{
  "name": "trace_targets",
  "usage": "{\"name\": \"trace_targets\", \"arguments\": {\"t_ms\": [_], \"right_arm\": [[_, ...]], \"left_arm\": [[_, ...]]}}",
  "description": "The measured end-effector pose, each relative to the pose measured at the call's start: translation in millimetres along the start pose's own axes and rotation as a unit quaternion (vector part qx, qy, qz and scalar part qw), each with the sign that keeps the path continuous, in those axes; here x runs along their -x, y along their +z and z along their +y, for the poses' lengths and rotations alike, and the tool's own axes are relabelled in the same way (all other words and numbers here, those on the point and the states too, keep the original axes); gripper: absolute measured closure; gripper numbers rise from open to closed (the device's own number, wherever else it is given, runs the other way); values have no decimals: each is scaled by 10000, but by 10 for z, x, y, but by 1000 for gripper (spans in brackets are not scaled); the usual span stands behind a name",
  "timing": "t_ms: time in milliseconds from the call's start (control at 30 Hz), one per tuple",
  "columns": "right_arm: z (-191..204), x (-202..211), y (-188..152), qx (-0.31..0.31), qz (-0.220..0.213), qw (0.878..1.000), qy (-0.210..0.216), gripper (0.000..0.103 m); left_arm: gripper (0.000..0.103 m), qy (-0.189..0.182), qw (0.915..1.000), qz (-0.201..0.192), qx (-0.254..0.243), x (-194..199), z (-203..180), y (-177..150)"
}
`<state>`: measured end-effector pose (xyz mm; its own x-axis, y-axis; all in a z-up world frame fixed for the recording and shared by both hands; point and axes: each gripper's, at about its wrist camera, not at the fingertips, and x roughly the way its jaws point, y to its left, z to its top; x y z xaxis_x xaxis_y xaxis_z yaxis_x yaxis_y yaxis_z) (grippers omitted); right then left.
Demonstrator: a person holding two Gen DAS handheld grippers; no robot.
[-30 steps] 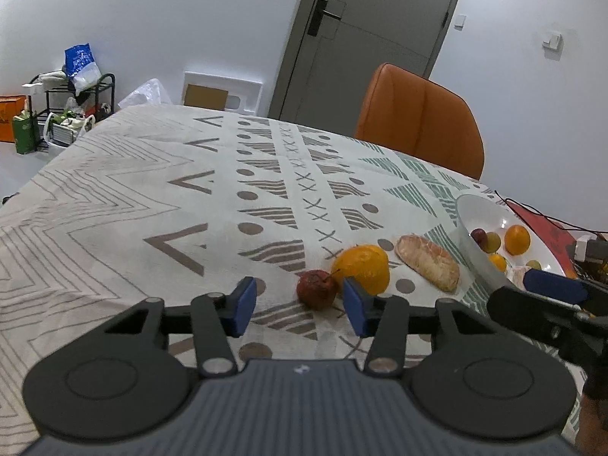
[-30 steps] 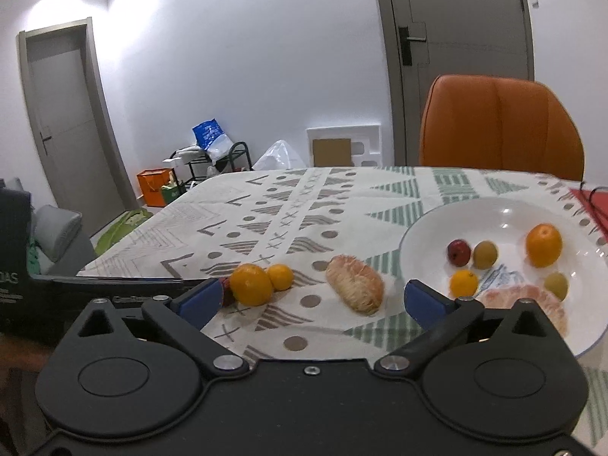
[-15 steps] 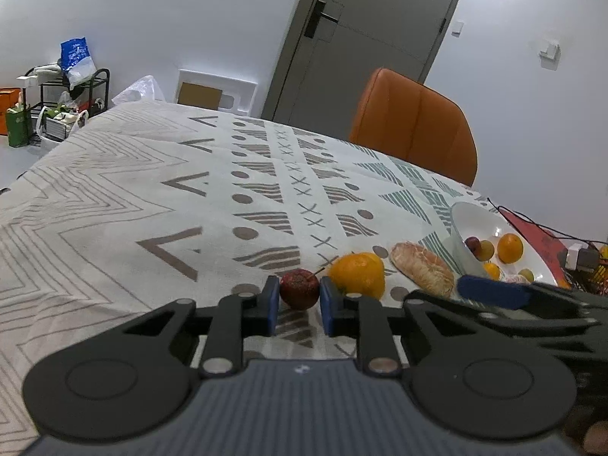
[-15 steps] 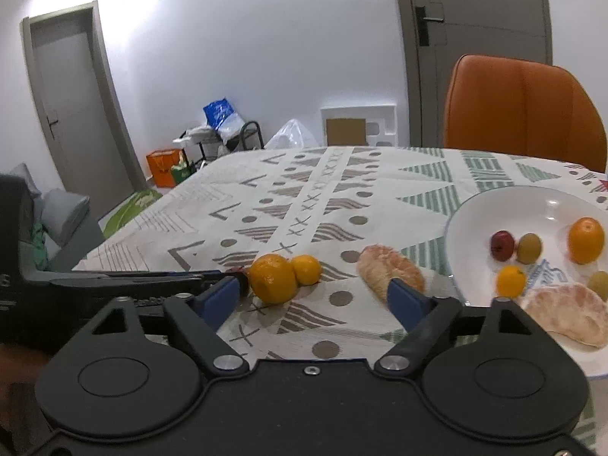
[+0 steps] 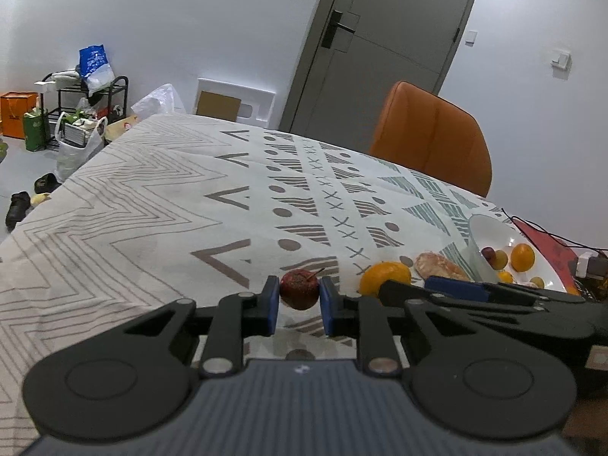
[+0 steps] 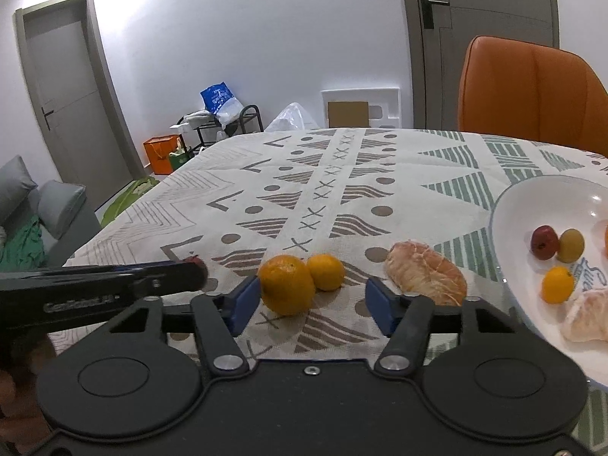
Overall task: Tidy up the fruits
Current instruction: 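Grasp another small red fruit with the left tool while the right tool grasps an orange, then carry the red fruit and orange into the white bowl and open both tools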
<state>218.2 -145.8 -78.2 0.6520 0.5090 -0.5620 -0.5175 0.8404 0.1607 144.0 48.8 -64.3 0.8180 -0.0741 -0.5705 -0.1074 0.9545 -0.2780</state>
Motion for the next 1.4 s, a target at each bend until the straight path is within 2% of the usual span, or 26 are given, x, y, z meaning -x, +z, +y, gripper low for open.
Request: {"name": "trace_targets", "arguments": {"t_ms": [33, 67, 100, 133, 267, 633, 967, 1400], "right_arm": [[7, -16, 2, 5, -13, 10000, 39, 48], [16, -35, 4, 30, -1, 10000, 80, 56], [28, -43, 8, 41, 20, 9998, 201, 70], [30, -38, 16, 7, 35, 9993, 360, 74], [69, 38, 36, 80, 24, 9994, 341, 75], [-138, 369, 33, -189, -237, 9989, 350, 76], [-448, 703, 44, -335, -552, 9979, 99, 76], [-907, 992, -25, -571, -759, 9947, -384, 76]], "left_arm": [[82, 19, 10000, 2, 7, 6, 2, 0], [82, 31, 10000, 4, 6, 13, 1, 0], [82, 36, 10000, -3, -10, 24, -11, 3], [82, 39, 10000, -17, -30, 36, -24, 6], [82, 32, 9999, -76, -76, 73, -67, 25], [82, -94, 9995, -182, -253, 135, -310, 78], [82, -306, 9981, -246, -479, 96, -683, 105], [82, -642, 9952, -202, -718, -59, -1133, 107]]}}
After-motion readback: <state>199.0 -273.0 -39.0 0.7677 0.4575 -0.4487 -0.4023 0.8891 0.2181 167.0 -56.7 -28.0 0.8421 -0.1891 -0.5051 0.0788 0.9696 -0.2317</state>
